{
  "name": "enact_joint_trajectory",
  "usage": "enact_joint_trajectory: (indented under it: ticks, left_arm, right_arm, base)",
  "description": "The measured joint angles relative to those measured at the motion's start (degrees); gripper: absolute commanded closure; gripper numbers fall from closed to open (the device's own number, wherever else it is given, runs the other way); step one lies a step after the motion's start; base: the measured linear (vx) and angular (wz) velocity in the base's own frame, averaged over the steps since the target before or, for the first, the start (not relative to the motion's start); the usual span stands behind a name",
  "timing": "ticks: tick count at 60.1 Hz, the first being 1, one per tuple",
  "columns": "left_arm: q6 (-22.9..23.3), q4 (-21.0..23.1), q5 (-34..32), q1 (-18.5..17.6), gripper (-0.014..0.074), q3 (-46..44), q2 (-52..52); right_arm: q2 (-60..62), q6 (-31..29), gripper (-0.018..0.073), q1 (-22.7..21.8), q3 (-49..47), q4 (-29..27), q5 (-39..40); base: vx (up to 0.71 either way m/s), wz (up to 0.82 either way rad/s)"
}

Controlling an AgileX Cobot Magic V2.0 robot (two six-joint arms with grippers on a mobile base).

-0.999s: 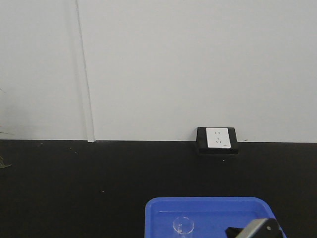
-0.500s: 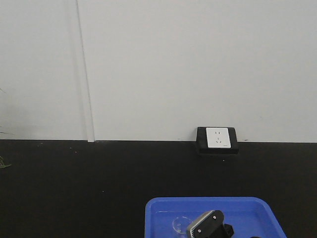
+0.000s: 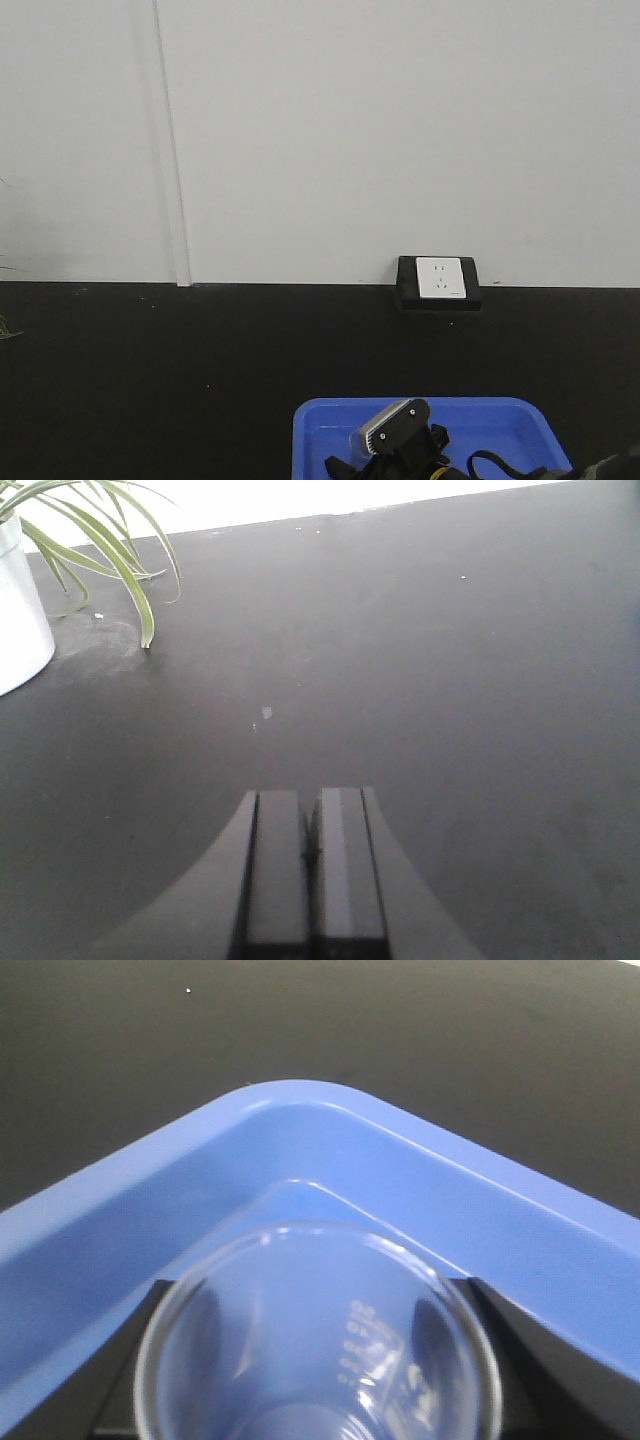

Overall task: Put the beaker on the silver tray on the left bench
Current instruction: 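Lower the right gripper around the glass beaker in the blue tray, then close the right gripper on the beaker and lift it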

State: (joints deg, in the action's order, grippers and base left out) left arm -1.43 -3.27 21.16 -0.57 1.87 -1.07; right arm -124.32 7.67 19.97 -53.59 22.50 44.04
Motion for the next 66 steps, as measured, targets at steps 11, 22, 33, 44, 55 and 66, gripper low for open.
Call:
enact_joint_trajectory:
  ticks: [11, 22, 33, 44, 55, 66]
  left_arm:
    - [0.0, 0.0, 0.0, 0.0, 0.0595, 0.0, 0.0]
    - [0.0, 0.0, 0.0, 0.0, 0.0595, 0.0, 0.0]
    - [0.0, 0.0, 0.0, 0.0, 0.0595, 0.0, 0.0]
    - [0.0, 0.0, 0.0, 0.0, 0.0595, 0.0, 0.0]
    - [0.0, 0.0, 0.0, 0.0, 0.0595, 0.0, 0.0]
    - [0.0, 0.0, 0.0, 0.0, 0.0595, 0.0, 0.0]
  right_arm:
    - [0.4, 0.6, 0.0335, 0.1, -0.2, 0.0, -2.0]
    - [6.3, 5.3, 0.0536, 0.0, 0.2, 2.1, -10.5]
    - [17.3, 10.9, 0.0575, 0.1, 0.2, 7.5, -14.2]
    - [28.0, 18.9, 0.0575, 3.3, 0.2, 12.7, -21.6]
    - [35.7, 20.7, 0.0573, 10.2, 0.4, 14.8, -28.1]
    - [41.1, 20.9, 0.0573, 13.6, 0.5, 14.8, -31.2]
  base:
    - [0.00, 0.00]
    - [0.00, 0.00]
    - [0.00, 0.00]
    - [0.00, 0.00]
    - [0.00, 0.00]
    - [0.00, 0.00]
